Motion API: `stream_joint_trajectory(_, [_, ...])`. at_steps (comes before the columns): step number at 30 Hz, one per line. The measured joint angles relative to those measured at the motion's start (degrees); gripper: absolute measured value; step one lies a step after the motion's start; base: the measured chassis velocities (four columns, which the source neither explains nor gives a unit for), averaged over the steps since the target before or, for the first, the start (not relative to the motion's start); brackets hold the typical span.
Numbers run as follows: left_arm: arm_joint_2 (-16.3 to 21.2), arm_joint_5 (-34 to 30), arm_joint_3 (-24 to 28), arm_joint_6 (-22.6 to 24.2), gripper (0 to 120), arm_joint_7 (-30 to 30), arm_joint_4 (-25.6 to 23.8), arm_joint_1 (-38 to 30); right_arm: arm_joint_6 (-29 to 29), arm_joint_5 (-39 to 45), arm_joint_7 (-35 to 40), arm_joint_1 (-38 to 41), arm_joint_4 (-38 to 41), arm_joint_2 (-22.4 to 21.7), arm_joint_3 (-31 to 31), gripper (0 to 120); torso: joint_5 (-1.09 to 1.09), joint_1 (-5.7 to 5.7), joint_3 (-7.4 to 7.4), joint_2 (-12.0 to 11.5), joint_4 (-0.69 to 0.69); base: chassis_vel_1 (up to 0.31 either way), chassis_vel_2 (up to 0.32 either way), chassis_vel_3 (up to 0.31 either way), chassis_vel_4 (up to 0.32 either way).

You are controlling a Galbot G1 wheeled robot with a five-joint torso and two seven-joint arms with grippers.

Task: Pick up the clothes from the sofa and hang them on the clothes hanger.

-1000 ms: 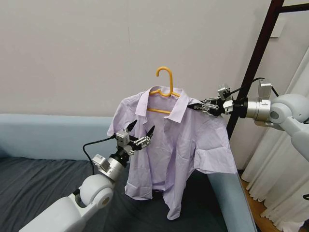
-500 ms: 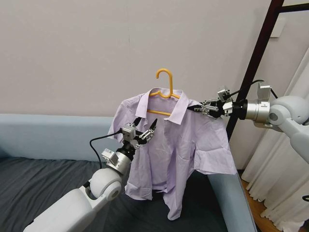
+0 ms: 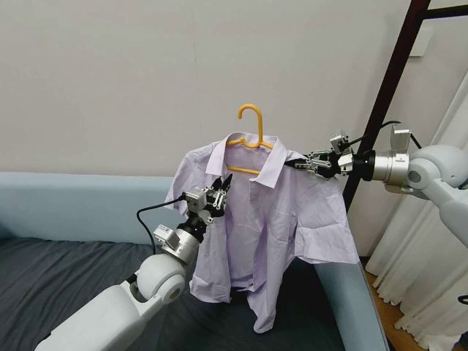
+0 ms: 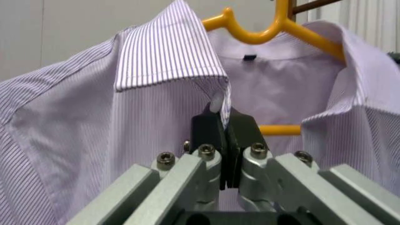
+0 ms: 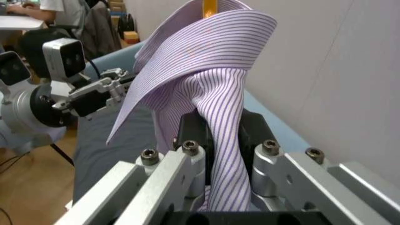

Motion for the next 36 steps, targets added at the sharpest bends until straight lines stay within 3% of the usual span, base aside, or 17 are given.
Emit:
stream_joint_trajectory(8, [-2.5,-1.4,3.0,-0.1,0,0.1,0.2,-4.5,0.0,-0.5,0.1,-0.6,0.2,0.0,0.0,8,0.0,0.0,0.0,0.0,-0.01,0.0,0.0,0.0,0.0])
stream_joint_trajectory(12, [-4.9,-2.4,8.6,0.1,0,0.3,1.8,-9.7,0.0,-0.8,0.8,-1.9,1.3,-0.4,0.4,8,0.01,0.0,0.0,0.0,-0.01,0.0,0.0,0.0,0.0])
stream_joint_trajectory(16, [-6.4,-2.5,10.8,0.1,0,0.5,2.9,-10.9,0.0,-0.9,0.9,-2.4,1.4,-0.4,1.0,8,0.01,0.0,0.0,0.0,-0.03,0.0,0.0,0.0,0.0])
stream_joint_trajectory(32, [-3.8,-0.6,7.4,-0.3,0,-1.1,3.8,-6.3,-0.1,3.0,0.7,-2.1,-0.2,-1.1,1.7,8,0.0,0.0,0.0,0.0,-0.01,0.0,0.0,0.0,0.0])
stream_joint_trajectory(36, [-3.0,-0.4,5.5,-0.5,11,-2.7,2.9,-4.6,-0.6,3.7,0.9,-1.9,0.4,-2.2,0.8,8,0.0,0.0,0.0,0.0,0.0,0.0,0.0,0.0,0.0])
